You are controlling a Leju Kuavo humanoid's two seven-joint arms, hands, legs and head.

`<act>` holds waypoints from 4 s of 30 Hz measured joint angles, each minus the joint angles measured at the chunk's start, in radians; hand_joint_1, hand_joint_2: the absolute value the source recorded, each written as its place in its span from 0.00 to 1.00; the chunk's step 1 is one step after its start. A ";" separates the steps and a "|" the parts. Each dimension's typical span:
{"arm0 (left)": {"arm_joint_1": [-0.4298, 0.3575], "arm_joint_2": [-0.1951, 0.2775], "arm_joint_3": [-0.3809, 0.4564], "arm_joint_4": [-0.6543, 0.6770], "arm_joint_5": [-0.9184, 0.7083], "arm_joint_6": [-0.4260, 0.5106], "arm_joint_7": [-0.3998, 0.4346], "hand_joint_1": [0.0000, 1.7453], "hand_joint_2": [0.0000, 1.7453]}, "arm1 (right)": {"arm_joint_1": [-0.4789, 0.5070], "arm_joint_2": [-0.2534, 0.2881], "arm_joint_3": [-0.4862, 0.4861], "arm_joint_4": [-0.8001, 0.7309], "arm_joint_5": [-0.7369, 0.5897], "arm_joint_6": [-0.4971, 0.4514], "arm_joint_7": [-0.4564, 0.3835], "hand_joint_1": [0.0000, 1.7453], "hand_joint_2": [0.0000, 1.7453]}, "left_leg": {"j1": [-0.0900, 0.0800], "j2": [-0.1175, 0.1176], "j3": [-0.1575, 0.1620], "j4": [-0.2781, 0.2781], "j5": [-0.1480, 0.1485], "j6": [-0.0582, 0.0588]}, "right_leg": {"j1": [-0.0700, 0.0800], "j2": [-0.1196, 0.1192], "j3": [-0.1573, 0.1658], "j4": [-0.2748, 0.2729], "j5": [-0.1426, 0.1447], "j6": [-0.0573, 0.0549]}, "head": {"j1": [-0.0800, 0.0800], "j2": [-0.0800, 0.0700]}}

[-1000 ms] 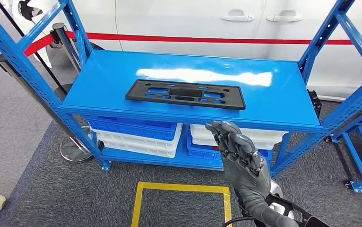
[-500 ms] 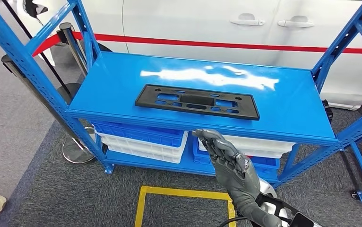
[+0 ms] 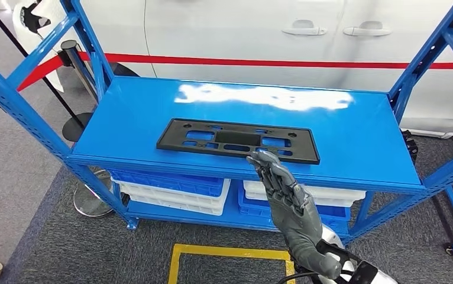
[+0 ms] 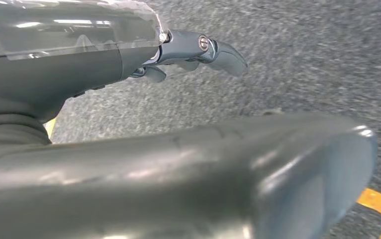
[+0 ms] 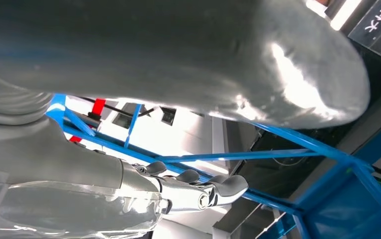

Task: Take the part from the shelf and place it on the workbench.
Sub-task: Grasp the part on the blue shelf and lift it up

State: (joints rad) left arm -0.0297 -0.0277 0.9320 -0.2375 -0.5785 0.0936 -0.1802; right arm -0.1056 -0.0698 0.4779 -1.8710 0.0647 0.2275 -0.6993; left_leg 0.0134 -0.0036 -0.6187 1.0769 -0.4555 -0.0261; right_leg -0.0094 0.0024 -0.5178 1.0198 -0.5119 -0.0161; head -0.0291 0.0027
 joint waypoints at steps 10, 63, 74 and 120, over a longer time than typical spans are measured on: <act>0.001 0.003 0.006 0.000 0.000 -0.016 -0.010 0.00 0.00 | -0.002 -0.001 -0.001 0.028 -0.021 0.003 0.000 0.00 0.00 | -0.005 -0.001 0.054 -0.053 -0.019 0.058 | -0.002 -0.001 -0.144 0.251 -0.100 0.043 | 0.004 0.000; -0.008 -0.021 0.052 0.001 -0.122 -0.054 -0.087 0.00 0.00 | -0.361 0.244 0.332 0.894 1.361 -0.788 0.596 0.00 1.00 | -0.006 -0.003 0.037 -0.055 0.002 0.013 | 0.010 0.002 -0.059 0.006 0.040 0.000 | 0.006 0.000; -0.009 -0.021 0.066 0.001 -0.132 -0.054 -0.084 0.00 0.00 | -0.425 0.310 0.376 1.056 1.381 -0.783 0.632 0.00 1.00 | 0.001 -0.002 0.042 -0.065 0.008 0.041 | 0.002 0.000 -0.164 0.214 -0.026 0.027 | 0.007 0.000; -0.012 -0.013 0.091 0.004 -0.221 -0.085 -0.107 0.00 0.00 | -0.608 0.176 0.059 1.487 1.491 -0.851 1.018 1.00 1.00 | 0.006 -0.002 -0.031 0.128 -0.070 -0.005 | 0.003 0.000 -0.066 -0.016 0.073 -0.010 | -0.004 0.000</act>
State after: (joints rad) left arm -0.0421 -0.0411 1.0235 -0.2335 -0.7993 0.0084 -0.2875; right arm -0.7139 0.1062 0.5373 -0.3844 1.5552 -0.6239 0.3190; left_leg 0.0192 -0.0052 -0.6500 1.2045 -0.5251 -0.0308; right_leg -0.0065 0.0021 -0.5841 1.0042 -0.4391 -0.0264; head -0.0328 0.0027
